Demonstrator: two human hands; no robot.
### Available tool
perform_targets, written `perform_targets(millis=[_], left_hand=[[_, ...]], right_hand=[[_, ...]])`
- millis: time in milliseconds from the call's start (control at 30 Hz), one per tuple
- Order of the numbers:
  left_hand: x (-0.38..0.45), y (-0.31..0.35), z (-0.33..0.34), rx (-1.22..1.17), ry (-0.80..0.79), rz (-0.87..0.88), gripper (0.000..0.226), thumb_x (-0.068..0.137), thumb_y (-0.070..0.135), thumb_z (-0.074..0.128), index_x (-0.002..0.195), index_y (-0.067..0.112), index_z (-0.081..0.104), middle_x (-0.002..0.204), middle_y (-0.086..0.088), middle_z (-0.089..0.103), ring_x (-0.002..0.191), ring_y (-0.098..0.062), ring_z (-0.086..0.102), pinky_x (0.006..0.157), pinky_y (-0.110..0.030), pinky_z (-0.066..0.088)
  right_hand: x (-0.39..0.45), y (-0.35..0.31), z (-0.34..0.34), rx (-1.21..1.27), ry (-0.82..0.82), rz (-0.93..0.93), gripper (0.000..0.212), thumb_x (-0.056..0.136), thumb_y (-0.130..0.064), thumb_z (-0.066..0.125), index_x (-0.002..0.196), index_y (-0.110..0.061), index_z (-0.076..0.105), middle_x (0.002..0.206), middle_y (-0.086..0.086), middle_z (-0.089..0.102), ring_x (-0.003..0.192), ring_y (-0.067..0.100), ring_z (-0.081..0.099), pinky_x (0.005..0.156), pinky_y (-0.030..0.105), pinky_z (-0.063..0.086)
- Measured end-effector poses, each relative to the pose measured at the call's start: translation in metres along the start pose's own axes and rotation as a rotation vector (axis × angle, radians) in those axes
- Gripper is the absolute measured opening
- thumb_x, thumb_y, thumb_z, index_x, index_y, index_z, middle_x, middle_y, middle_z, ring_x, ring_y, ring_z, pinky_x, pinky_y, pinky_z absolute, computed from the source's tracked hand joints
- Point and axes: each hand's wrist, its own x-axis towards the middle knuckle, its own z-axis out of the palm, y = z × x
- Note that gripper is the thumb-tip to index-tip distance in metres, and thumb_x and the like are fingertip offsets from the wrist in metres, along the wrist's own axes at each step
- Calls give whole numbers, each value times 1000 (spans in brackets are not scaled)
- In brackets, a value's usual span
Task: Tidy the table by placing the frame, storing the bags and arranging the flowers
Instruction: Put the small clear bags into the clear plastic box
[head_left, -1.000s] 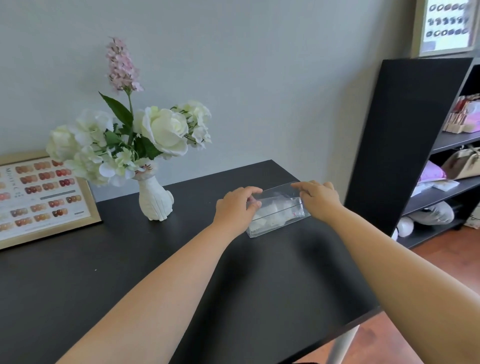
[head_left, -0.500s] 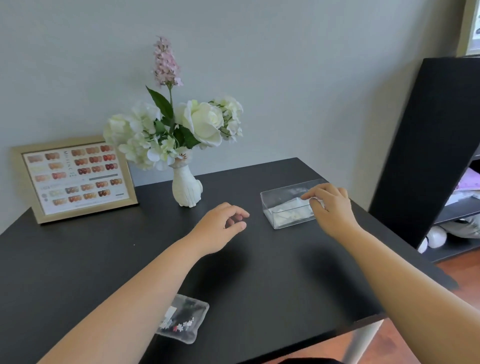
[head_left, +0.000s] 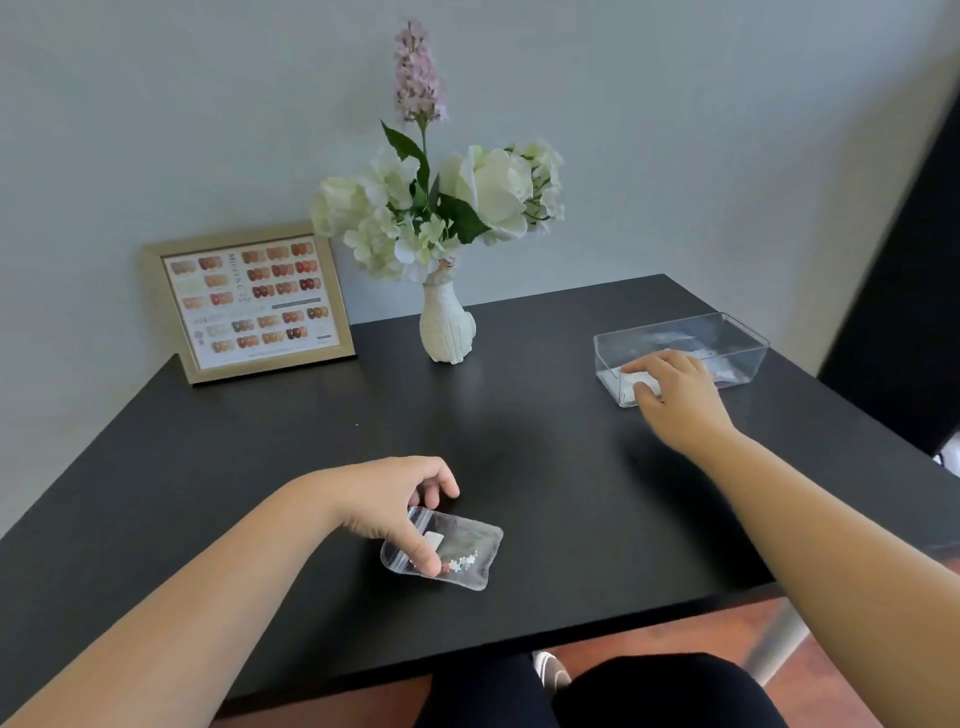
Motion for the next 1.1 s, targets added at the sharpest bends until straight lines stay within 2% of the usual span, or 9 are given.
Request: perform_targets(millis=[133, 233, 333, 433, 567, 667, 767, 867, 1100], left_hand=[[5, 4, 2, 93, -8, -22, 64, 41, 57, 87, 94, 44, 54, 94, 12, 53, 75, -5, 52, 67, -26, 46], [13, 8, 3, 104, 10, -4, 51, 47, 57, 85, 82, 36, 57, 92, 14, 49, 73, -5, 49, 62, -23, 42], [23, 16, 3, 11, 85, 50, 34, 64, 50, 79, 78, 34, 53, 91, 16, 55, 70, -5, 53, 60, -23, 42], [38, 34, 0, -77, 81, 84, 13, 81, 38, 64, 86, 43, 53, 99, 15, 62, 71, -5, 62, 61, -22, 48], [66, 71, -4, -125, 134, 182, 23, 89, 24, 52, 95, 46, 51, 112, 15, 59, 76, -7, 61, 71, -25, 52], [88, 105, -14, -126, 345, 281, 34, 92, 17, 54, 103, 49, 48, 109, 18, 55, 85, -1, 59, 67, -20, 47], [111, 138, -28, -154, 582, 399, 48, 90, 15, 61, 120, 45, 39, 106, 15, 56, 89, -8, 61, 66, -19, 51], [136, 163, -37, -205, 725, 460, 48, 87, 10, 64, 119, 40, 44, 102, 16, 56, 86, -3, 60, 68, -18, 49], [197, 183, -28, -189, 741, 448, 40, 86, 3, 58, 120, 24, 55, 122, 8, 58, 108, -6, 52, 84, -14, 33]], right_hand=[[-3, -1, -1, 12, 1, 9, 29, 92, -15, 51, 115, -24, 65, 118, 1, 56, 119, 23, 38, 92, 24, 26], [-3, 0, -4, -40, -9, 19, 31, 90, -17, 53, 117, -26, 64, 122, 0, 54, 121, 23, 38, 95, 28, 29], [-2, 8, -10, -100, -30, 54, 37, 88, -17, 54, 123, -28, 59, 130, 2, 50, 127, 24, 35, 103, 39, 30], [-3, 19, -20, -123, -60, 136, 46, 89, -18, 54, 134, -28, 51, 146, 3, 39, 137, 25, 24, 109, 44, 29], [-7, 34, -33, -140, -74, 193, 55, 90, -20, 52, 143, -26, 41, 153, 4, 30, 142, 27, 17, 112, 47, 25], [-12, 40, -39, -141, -74, 212, 59, 90, -19, 52, 146, -25, 35, 155, 2, 27, 143, 26, 16, 114, 45, 20], [-19, 47, -41, -156, -63, 186, 64, 88, -18, 53, 147, -27, 30, 157, 0, 22, 142, 24, 17, 115, 43, 18], [-25, 54, -38, -148, -40, 188, 67, 86, -16, 53, 146, -35, 28, 158, -3, 16, 143, 23, 13, 114, 43, 16], [-26, 57, -35, -113, -1, 186, 68, 84, -15, 53, 144, -38, 29, 158, -4, 15, 141, 23, 16, 111, 43, 20]])
